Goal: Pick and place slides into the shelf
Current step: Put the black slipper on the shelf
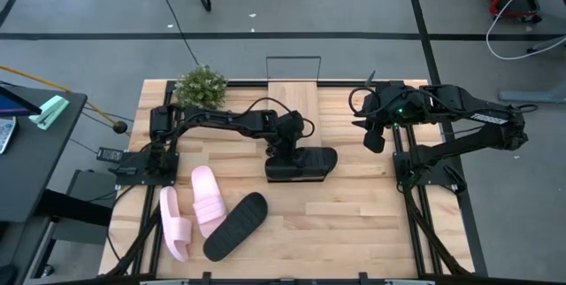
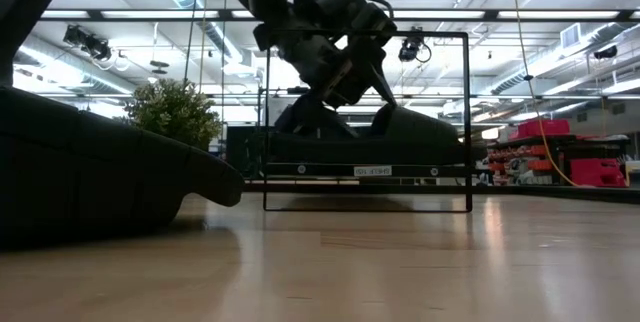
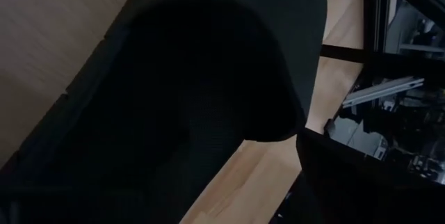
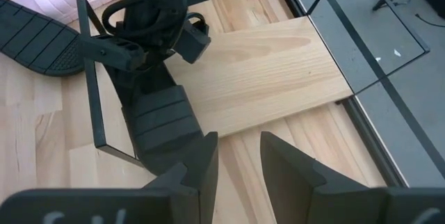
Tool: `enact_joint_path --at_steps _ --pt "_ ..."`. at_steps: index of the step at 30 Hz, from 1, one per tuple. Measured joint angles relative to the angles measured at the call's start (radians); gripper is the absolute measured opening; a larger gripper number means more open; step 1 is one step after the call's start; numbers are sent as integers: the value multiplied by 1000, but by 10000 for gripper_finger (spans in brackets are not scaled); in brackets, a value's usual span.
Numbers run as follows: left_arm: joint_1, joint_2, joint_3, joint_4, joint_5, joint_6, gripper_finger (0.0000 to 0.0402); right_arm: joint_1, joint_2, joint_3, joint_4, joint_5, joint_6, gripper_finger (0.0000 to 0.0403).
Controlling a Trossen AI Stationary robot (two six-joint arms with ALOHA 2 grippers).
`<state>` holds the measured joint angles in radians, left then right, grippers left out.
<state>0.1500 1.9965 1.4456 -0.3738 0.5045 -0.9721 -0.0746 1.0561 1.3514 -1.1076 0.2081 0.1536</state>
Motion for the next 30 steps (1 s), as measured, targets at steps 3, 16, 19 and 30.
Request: enact_joint_path --at_steps 3,16,19,30 --pt "8 -4 0 0 22 0 266 0 0 0 -1 0 0 114" --pt "43 -110 0 -35 11 79 268 0 0 0 -3 0 -8 114" --pt "57 -165 0 -136 -83 170 266 0 0 0 -4 0 -9 114" --pt "113 -422 0 -335 -335 236 264 1 0 0 -5 0 -18 114"
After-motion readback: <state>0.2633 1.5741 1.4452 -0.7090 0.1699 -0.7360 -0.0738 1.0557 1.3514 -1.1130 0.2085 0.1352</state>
